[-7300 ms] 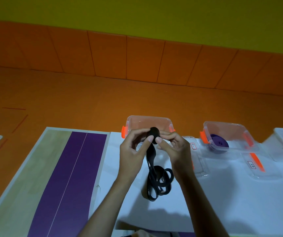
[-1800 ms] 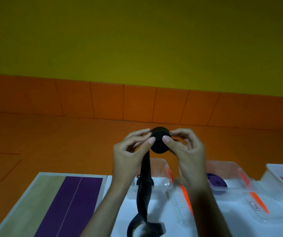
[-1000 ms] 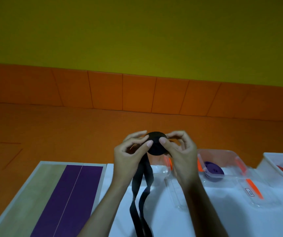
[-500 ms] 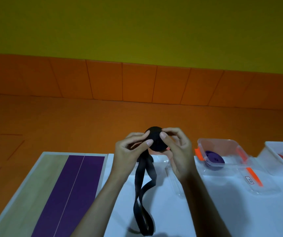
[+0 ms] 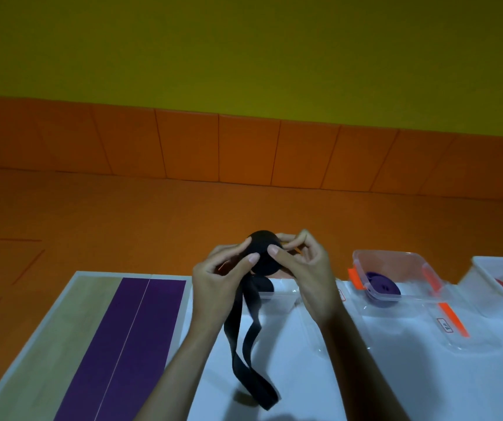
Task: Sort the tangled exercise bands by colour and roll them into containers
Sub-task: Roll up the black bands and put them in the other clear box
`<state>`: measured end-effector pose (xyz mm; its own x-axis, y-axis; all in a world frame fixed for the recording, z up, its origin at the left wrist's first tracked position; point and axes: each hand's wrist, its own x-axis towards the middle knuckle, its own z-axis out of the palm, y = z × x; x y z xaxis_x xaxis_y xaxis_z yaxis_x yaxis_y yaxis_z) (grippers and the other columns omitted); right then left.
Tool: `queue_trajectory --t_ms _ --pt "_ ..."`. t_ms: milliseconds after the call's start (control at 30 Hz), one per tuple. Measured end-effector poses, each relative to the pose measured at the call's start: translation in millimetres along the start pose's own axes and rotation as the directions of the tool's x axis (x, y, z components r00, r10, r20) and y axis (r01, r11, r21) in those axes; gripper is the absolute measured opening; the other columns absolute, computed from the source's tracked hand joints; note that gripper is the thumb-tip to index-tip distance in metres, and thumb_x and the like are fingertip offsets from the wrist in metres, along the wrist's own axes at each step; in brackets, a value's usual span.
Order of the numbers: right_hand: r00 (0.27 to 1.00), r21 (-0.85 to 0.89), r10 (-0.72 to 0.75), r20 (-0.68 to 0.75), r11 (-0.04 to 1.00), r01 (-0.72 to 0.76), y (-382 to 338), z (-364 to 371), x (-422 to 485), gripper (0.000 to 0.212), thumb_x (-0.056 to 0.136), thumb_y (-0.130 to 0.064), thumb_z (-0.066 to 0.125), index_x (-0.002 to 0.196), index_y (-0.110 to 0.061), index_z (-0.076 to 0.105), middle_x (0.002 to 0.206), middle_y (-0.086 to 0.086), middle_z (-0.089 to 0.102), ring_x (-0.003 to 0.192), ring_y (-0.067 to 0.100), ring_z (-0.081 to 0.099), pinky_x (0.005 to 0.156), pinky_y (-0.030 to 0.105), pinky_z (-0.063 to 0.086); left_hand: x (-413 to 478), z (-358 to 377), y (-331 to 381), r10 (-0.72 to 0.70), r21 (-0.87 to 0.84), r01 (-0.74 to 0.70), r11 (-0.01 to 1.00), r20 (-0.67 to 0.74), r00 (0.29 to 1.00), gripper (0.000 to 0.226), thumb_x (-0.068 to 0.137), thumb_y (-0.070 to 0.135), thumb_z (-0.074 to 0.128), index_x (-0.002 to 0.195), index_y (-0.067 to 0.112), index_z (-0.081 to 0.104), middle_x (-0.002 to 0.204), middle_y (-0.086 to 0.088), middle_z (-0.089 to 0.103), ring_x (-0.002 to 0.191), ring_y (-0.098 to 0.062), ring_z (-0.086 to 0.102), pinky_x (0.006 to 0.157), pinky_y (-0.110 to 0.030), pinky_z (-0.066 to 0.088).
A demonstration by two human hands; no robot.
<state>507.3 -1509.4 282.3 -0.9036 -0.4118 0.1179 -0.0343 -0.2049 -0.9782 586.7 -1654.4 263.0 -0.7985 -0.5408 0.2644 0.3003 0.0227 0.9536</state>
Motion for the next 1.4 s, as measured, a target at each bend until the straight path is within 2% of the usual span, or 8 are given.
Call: queue_trajectory --t_ms 100,300,567,800,967,1100,1233,1400 --pt "0.997 -0.089 -0.073 -0.021 0.993 0.071 1.9 1.0 -0.2 0.028 0.089 -0.003 0.078 0.088 0.003 0.051 0.108 0.013 0.077 0.099 0.028 0.077 0.073 0.037 0.064 0.2 -1.6 -5.3 0.007 0.006 -0.007 1.000 -0.072 0.997 0.022 0.085 0.013 0.084 0.107 0.018 0.080 0.103 0.006 0.080 0.102 -0.013 0.074 0.089 -0.028 0.059" --pt "0.992 -0.307 -0.054 0.116 0.948 0.088 10.2 4.2 9.6 0.016 0.093 -0.019 0.079 0.107 -0.022 0.070 0.106 0.000 0.076 0.099 0.019 0.076 0.078 0.040 0.062 2.2 -20.3 -22.6 -0.105 -0.047 0.104 0.993 -0.021 0.994 0.017 0.087 0.010 0.081 0.104 0.014 0.082 0.111 0.000 0.077 0.113 -0.019 0.071 0.095 -0.030 0.058" --pt "0.994 -0.196 -0.114 -0.003 0.974 0.111 31.3 12.5 4.5 0.035 0.085 -0.009 0.086 0.086 -0.012 0.051 0.079 0.008 0.071 0.073 0.019 0.068 0.067 0.029 0.055 -2.3 -11.0 -27.6 -0.074 -0.023 0.074 0.997 0.008 0.997 0.020 0.087 0.006 0.081 0.105 0.012 0.081 0.111 0.000 0.079 0.113 -0.014 0.071 0.097 -0.028 0.057" --pt "0.991 -0.146 -0.103 -0.089 0.985 0.090 39.2 6.4 2.0 0.021 0.089 -0.026 0.083 0.106 -0.020 0.072 0.110 0.019 0.073 0.102 0.029 0.074 0.091 0.050 0.061 0.4 -10.8 -26.7 0.001 0.067 -0.011 0.998 0.145 0.989 0.031 0.092 0.010 0.077 0.120 0.024 0.078 0.116 0.003 0.075 0.119 -0.015 0.067 0.099 -0.025 0.053" --pt "0.991 -0.214 -0.119 -0.061 0.971 0.103 26.4 -8.1 -1.0 0.026 0.083 -0.012 0.085 0.096 -0.005 0.064 0.095 0.001 0.077 0.091 0.015 0.076 0.075 0.027 0.060 -5.3 1.9 -19.5 -0.015 0.005 0.015 1.000 0.023 1.000 0.017 0.087 0.010 0.083 0.100 0.015 0.075 0.102 0.002 0.076 0.102 -0.016 0.071 0.086 -0.023 0.056" --pt "0.978 -0.225 -0.192 -0.078 0.959 0.170 15.5 -13.5 -1.1 0.022 0.088 -0.006 0.080 0.107 -0.010 0.071 0.098 -0.009 0.077 0.094 0.008 0.074 0.075 0.024 0.060 -5.7 0.6 -21.8 -0.040 0.019 0.038 0.999 0.095 0.995 0.023 0.089 0.012 0.080 0.111 0.013 0.079 0.112 0.005 0.078 0.114 -0.011 0.071 0.097 -0.026 0.056" --pt "0.978 -0.104 -0.182 -0.101 0.980 0.172 22.2 -16.9 -3.1 0.013 0.091 -0.012 0.079 0.097 -0.011 0.068 0.101 0.007 0.075 0.100 0.029 0.073 0.081 0.037 0.061 8.0 -3.2 -7.6 -0.046 0.015 0.044 0.999 0.199 0.979 0.030 0.086 0.016 0.082 0.116 0.019 0.079 0.113 0.004 0.078 0.116 -0.013 0.070 0.100 -0.031 0.054" --pt "0.964 -0.098 -0.232 -0.131 0.970 0.220 17.3 -25.0 -1.1 0.027 0.081 -0.001 0.083 0.083 0.004 0.056 0.099 0.018 0.075 0.093 0.026 0.075 0.073 0.030 0.061 17.2 9.9 11.4 0.032 0.004 -0.033 0.999 0.113 0.993 0.019 0.078 0.006 0.088 0.095 0.008 0.080 0.101 0.000 0.080 0.102 -0.015 0.075 0.089 -0.027 0.059"
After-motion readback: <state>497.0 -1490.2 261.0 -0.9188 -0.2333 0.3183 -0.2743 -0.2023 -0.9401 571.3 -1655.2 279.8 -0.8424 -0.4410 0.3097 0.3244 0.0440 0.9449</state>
